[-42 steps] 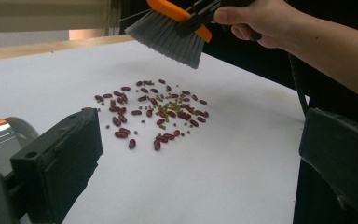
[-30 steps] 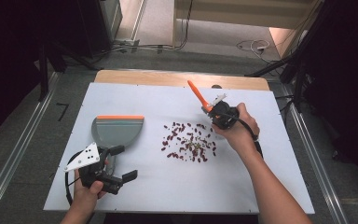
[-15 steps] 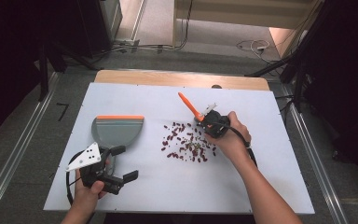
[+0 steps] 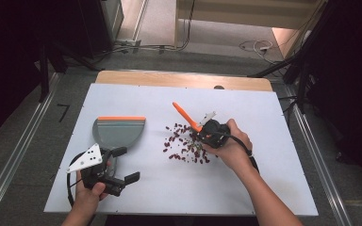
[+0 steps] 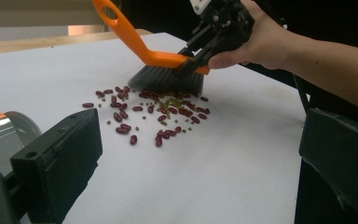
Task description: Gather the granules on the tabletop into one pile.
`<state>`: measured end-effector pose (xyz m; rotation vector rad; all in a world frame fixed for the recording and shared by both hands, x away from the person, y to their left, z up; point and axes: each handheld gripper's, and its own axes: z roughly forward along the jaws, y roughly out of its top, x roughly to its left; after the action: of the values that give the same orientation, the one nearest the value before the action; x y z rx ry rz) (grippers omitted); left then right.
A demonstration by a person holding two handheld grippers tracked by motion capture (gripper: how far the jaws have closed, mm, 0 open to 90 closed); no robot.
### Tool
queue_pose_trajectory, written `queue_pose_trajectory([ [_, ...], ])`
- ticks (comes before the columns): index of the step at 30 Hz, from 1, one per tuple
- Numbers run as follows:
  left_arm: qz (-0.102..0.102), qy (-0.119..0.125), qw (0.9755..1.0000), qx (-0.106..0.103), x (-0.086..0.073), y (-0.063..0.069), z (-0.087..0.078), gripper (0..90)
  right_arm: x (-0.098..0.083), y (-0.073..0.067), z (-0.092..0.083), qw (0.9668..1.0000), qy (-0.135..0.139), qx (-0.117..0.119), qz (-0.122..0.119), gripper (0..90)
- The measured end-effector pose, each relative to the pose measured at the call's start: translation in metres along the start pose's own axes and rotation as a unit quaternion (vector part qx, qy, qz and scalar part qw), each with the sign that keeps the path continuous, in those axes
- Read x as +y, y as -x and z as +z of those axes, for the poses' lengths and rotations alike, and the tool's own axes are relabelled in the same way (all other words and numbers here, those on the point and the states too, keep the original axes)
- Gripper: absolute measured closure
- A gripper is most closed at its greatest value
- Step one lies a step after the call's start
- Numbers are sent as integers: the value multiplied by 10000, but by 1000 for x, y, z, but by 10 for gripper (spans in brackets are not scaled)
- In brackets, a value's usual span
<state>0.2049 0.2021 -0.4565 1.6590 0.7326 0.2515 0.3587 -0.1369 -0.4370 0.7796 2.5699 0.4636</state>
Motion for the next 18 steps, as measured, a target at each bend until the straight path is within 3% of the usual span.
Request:
queue_pose_trajectory([
  [1, -9, 1, 10000, 8, 0, 0, 0, 4, 2, 4, -5, 9999, 135, 61, 12, 689],
  [5, -21, 6, 10000, 7, 0, -1, 0, 4, 13, 7, -8, 9994, 288, -68, -158, 688],
  [6, -17, -6, 10000, 7, 0, -1, 0, 4, 18, 8, -8, 9991, 309, -123, -267, 688],
  [7, -8, -13, 10000, 6, 0, 0, 1, 4, 29, 9, -3, 9973, 401, -213, -573, 688],
  [8, 12, -19, 10000, 0, 0, 0, 1, 4, 29, 9, -3, 9973, 401, -213, -573, 688],
  [9, 14, -20, 10000, -2, 0, 0, 1, 4, 35, 9, 1, 9958, 448, -314, -729, 688],
  [10, 7, -15, 10000, -4, 0, 0, 1, 4, 45, 9, 10, 9937, 430, -418, -952, 688],
  [12, 13, -7, 10000, 18, 0, -1, 0, 4, 50, 8, 15, 9929, 417, -442, -1020, 688],
  [15, -20, 16, 10000, 37, -1, -3, -3, 4, 66, 5, 33, 9894, 248, -541, -1322, 688],
  [17, -35, 30, 10000, 41, -1, -4, -5, 4, 68, 3, 36, 9887, 214, -547, -1379, 688],
  [18, -36, 40, 10000, 46, -1, -5, -6, 4, 72, -1, 41, 9885, 156, -421, -1441, 688],
])
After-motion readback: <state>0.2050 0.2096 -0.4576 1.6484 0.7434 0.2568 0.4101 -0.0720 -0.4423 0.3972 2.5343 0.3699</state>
